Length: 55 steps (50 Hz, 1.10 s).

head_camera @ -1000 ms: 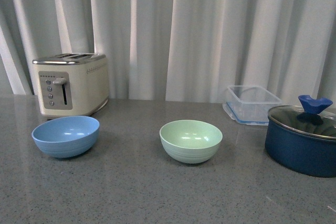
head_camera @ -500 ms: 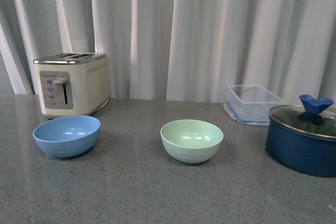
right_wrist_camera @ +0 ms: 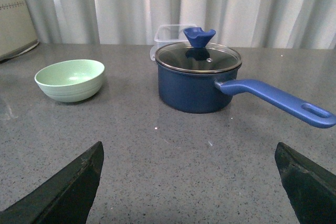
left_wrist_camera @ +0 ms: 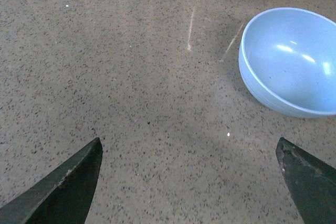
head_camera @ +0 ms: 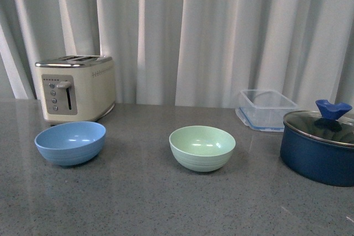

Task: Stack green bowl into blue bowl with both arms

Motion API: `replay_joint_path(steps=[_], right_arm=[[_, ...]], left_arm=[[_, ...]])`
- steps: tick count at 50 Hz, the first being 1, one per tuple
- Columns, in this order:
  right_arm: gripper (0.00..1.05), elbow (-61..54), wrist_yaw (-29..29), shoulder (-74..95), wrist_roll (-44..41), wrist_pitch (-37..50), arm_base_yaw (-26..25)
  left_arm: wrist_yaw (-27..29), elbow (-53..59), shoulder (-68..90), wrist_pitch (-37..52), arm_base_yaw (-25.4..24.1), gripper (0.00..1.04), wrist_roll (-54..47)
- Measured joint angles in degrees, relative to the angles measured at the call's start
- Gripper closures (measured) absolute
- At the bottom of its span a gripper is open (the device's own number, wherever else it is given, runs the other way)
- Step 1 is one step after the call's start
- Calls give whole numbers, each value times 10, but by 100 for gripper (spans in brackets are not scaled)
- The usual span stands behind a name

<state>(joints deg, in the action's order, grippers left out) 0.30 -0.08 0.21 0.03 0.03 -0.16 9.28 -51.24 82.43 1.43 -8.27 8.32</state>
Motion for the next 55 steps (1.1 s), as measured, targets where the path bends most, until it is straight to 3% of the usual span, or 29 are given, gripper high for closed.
replay_joint_path(steps=[26, 40, 55], right_arm=[[10, 0, 0, 0, 0, 0, 0], [10, 0, 0, 0, 0, 0, 0], [10, 0, 0, 0, 0, 0, 0]], left_arm=[[-5, -180, 218, 20, 0, 7, 36], [-3, -294, 309, -7, 30, 7, 40], [23, -341, 356, -25, 52, 7, 39]])
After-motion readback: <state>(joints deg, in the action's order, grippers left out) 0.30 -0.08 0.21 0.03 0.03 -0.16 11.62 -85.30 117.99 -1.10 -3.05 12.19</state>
